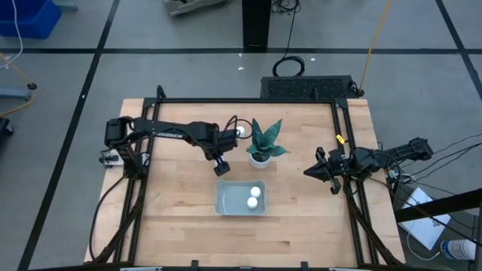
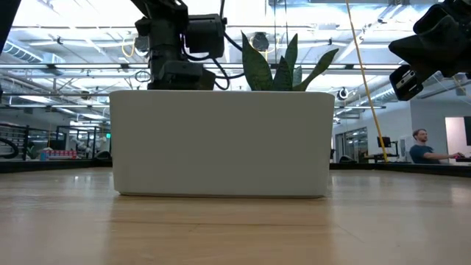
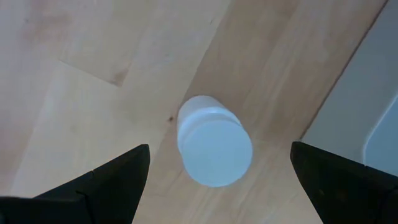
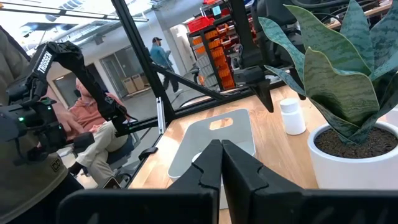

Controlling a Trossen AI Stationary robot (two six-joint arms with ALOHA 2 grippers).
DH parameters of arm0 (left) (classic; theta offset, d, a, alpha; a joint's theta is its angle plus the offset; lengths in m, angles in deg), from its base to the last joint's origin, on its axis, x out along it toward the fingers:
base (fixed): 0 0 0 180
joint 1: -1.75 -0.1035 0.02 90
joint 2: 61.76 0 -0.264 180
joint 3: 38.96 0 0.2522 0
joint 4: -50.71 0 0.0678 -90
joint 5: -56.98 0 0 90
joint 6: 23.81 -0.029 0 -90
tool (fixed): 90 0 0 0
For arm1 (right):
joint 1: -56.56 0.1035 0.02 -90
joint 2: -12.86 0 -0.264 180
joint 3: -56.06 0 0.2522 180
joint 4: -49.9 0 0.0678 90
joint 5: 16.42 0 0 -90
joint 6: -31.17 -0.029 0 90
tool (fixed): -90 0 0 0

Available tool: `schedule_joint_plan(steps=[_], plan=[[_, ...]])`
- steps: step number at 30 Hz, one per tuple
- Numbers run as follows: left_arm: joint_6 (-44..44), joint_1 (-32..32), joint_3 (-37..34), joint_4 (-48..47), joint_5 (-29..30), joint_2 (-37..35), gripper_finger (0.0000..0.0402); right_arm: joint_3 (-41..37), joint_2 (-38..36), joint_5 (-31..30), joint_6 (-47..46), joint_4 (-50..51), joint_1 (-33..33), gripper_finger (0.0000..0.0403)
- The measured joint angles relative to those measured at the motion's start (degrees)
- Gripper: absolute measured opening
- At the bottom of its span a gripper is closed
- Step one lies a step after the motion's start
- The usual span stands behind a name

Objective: Pick and place pill bottles into a basket
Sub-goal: Put the white pill bottle into the white bin

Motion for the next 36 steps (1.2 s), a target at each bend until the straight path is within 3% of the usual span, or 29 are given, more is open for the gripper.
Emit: schedule_joint_plan(steps=[7, 16, 27, 36], plan=[[-0.39, 0.01, 0.0, 0.17, -0.24, 0.0, 0.0383, 0.0, 0.0, 0.01, 0.0, 0.01, 0.0, 0.0004], [0.36, 0.0, 0.0, 0.33, -1.3, 0.0, 0.0263, 0.0, 0.0, 0.0, -0.01, 0.01, 0.01, 0.0004], [-1.14, -0.39, 0.0, 0.24, -1.01, 0.0, 0.0164, 0.0, 0.0, 0.0, 0.0, 0.01, 0.0, 0.0004], [-1.74, -0.48, 0.02, 0.03, -1.36, -0.02, 0.0158, 0.0, -0.02, 0.02, -0.01, -0.01, 0.02, 0.0004]])
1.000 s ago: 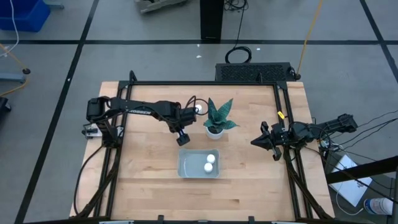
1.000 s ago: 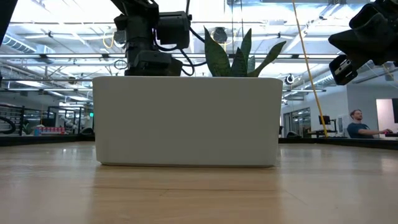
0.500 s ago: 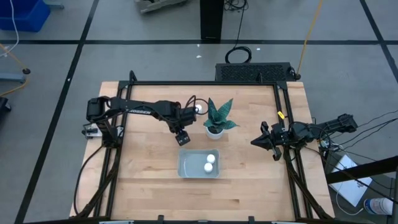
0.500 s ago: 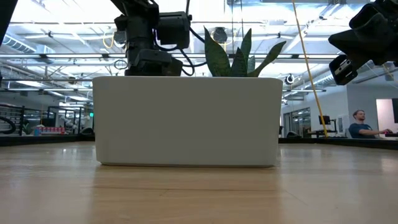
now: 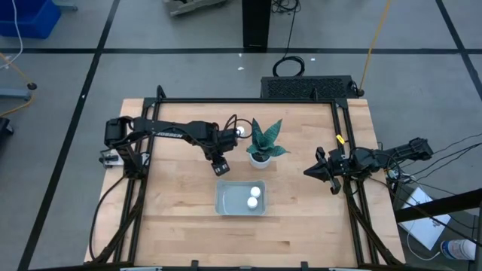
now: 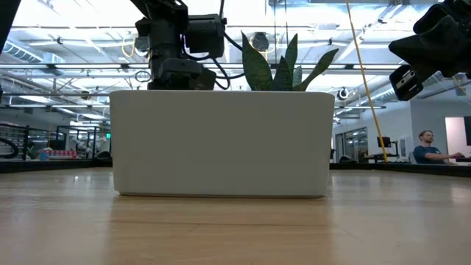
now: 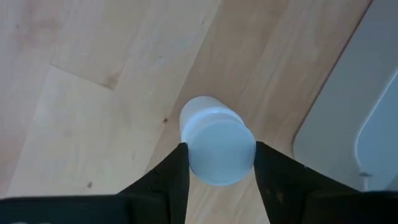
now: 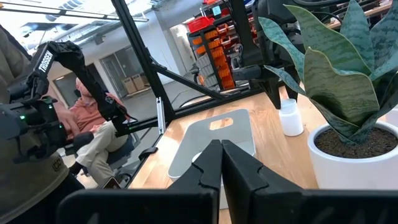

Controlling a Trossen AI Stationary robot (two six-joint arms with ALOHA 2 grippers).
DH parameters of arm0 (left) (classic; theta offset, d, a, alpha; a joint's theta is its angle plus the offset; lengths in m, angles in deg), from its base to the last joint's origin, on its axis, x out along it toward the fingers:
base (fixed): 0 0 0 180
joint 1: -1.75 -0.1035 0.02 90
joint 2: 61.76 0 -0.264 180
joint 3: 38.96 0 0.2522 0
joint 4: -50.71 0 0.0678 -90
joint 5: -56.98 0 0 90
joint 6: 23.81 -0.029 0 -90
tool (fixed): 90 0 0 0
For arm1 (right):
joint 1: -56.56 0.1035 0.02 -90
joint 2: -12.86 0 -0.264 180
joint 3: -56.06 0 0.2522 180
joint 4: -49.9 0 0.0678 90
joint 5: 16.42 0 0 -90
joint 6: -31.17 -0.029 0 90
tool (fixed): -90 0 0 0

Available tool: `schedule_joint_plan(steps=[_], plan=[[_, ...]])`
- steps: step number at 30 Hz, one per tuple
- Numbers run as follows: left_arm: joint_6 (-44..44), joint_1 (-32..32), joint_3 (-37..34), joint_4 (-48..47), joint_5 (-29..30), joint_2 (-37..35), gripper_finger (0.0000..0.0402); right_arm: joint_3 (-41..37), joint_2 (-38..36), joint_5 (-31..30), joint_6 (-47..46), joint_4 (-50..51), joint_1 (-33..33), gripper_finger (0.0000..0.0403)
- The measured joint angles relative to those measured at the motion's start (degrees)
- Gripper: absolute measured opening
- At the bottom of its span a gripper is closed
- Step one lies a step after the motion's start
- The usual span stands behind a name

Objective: Pick and place pill bottles into a basket
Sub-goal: Put the white pill bottle into the white bin

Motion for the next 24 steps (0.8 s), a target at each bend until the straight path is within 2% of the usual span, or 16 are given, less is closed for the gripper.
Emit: schedule_joint_plan(steps=[5, 11, 17, 24], plan=[[-0.69, 0.0, 0.07, -1.47, -0.43, -1.06, 0.0163, 0.0, 0.0, -0.02, 0.0, 0.01, -0.01, 0.0004], [-1.79, -0.17, 4.18, -9.22, -0.09, -3.65, 0.0159, 0.0, 0.0, -0.02, 0.0, 0.0, 0.0, 0.0004], [-3.88, -0.1, 12.53, -19.41, -0.17, -6.28, 0.0166, 0.0, 0.0, 0.0, 0.0, 0.0, -0.02, 0.0004], [-3.82, 1.54, 24.9, -26.77, -2.88, -7.63, 0.016, 0.0, 0.0, -0.01, 0.02, 0.0, -0.02, 0.0004]])
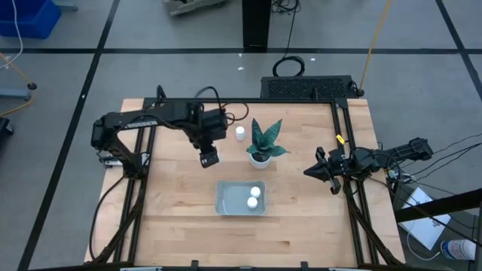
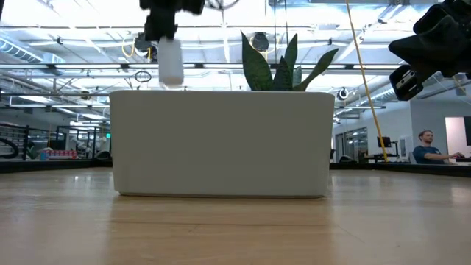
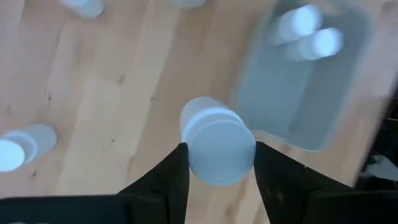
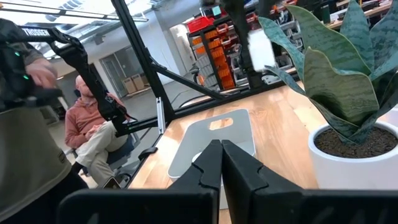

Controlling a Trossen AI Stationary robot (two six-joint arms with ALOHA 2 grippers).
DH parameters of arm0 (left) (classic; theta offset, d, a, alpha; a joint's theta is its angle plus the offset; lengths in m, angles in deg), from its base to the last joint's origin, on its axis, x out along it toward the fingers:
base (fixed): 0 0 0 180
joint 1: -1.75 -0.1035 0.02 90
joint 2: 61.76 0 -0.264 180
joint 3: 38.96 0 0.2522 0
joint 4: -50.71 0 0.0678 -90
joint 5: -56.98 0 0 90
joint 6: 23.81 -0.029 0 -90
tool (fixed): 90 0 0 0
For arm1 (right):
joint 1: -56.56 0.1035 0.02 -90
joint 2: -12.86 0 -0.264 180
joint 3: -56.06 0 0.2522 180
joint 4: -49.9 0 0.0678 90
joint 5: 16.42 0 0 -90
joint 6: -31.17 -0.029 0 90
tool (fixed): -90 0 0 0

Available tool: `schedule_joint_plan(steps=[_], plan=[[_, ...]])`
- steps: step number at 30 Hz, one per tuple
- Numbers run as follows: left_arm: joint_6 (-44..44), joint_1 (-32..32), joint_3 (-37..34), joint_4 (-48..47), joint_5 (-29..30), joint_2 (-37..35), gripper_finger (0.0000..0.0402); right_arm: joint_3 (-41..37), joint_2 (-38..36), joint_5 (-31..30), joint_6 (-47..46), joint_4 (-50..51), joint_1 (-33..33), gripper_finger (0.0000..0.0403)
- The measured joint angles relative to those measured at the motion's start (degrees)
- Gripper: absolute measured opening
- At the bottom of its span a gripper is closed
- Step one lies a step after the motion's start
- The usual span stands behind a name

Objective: Pick and place pill bottles into a basket
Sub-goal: Put the white pill bottle into the white bin

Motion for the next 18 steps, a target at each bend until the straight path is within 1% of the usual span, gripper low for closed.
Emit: schedule_joint_plan(steps=[4, 8, 13, 18], plan=[[0.01, 2.93, 5.96, -0.71, -0.06, 0.0, 0.0165, 0.01, 0.0, 0.0, -0.01, 0.0, 0.0, 0.0004], [0.02, 6.75, 9.75, -0.01, -0.1, 0.02, 0.0167, 0.02, 0.0, 0.01, 0.0, 0.0, 0.02, 0.0004], [1.25, 11.19, 11.4, 1.09, -0.2, 0.07, 0.016, 0.01, 0.0, 0.0, -0.02, 0.0, 0.01, 0.0004], [1.68, 15.18, 11.49, 1.82, -0.24, 1.32, 0.0164, 0.02, 0.0, 0.01, -0.02, 0.0, 0.02, 0.0004]])
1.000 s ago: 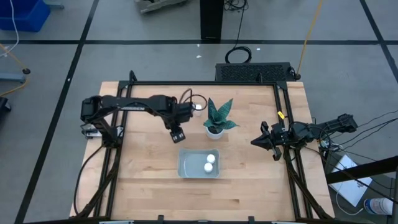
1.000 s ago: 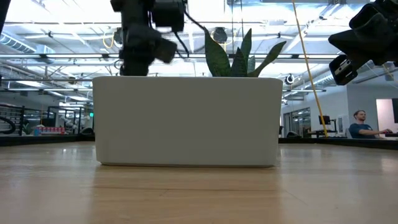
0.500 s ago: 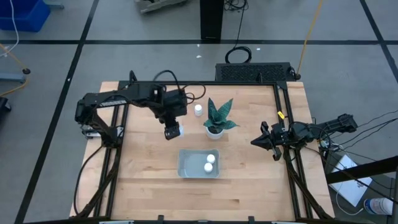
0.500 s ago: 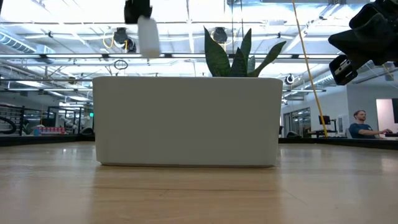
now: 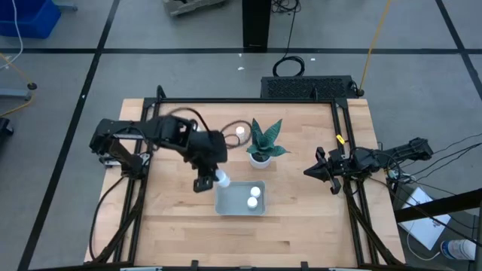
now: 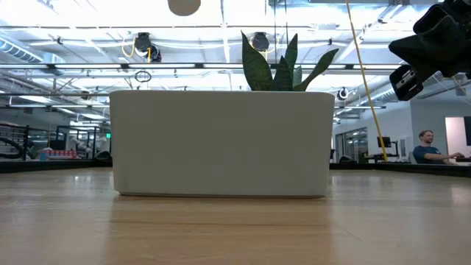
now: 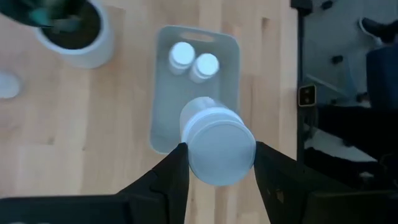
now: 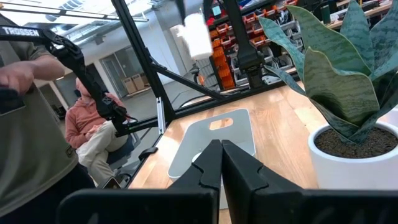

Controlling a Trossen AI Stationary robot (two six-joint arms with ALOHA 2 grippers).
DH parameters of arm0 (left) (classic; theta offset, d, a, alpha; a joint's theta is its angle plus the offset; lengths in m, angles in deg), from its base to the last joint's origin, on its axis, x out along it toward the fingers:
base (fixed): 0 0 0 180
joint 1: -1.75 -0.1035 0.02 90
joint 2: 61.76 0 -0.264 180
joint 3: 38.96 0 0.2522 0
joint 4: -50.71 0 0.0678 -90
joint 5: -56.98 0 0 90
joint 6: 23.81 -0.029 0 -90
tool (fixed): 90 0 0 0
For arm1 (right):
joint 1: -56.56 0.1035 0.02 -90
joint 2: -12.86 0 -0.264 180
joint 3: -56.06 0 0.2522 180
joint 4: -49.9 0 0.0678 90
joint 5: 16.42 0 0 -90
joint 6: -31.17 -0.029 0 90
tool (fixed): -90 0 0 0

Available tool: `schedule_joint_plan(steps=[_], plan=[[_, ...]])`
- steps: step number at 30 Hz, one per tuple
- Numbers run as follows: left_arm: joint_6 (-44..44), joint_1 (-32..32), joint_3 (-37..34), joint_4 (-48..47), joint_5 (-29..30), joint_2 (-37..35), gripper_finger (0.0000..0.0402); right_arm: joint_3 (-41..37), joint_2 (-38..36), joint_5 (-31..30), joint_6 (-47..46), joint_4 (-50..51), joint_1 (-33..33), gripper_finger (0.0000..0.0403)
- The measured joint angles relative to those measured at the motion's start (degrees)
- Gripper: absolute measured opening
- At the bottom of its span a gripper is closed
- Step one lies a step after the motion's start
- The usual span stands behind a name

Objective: Pick and place pill bottles into a basket
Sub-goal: Put the white pill bottle into the white bin

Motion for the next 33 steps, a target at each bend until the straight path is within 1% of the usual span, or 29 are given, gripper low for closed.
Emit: schedule_joint_plan(steps=[6, 12, 19, 24, 26, 29, 33], plan=[[-0.13, 3.29, -0.04, 2.36, 0.0, 4.62, 0.0159, -0.02, 0.0, -0.02, 0.02, -0.09, -0.01, 0.0004], [-2.29, 3.77, -0.04, 2.21, 0.24, 11.06, 0.0166, -0.02, 0.02, -0.02, 0.02, -0.03, -0.01, 0.0004], [-3.4, 4.63, -0.04, 2.56, 0.71, 16.45, 0.0159, 0.0, 0.02, 0.0, 0.02, -0.02, -0.02, 0.0004], [-5.49, 5.29, -0.04, 3.69, 4.49, 19.23, 0.0167, -0.02, 0.0, 0.0, 0.02, -0.02, 0.01, 0.0004], [-5.67, 5.47, -0.22, 5.12, 4.72, 19.66, 0.0162, -0.02, 0.02, -0.02, 0.02, 0.0, -0.01, 0.0004], [-5.02, 5.58, -1.76, 9.78, 4.31, 19.33, 0.0158, -0.01, 0.02, -0.01, 0.02, -0.01, -0.02, 0.0004], [-4.49, 5.47, -3.19, 9.82, 3.19, 19.41, 0.0158, -0.02, 0.02, -0.02, 0.0, -0.02, -0.02, 0.0004]])
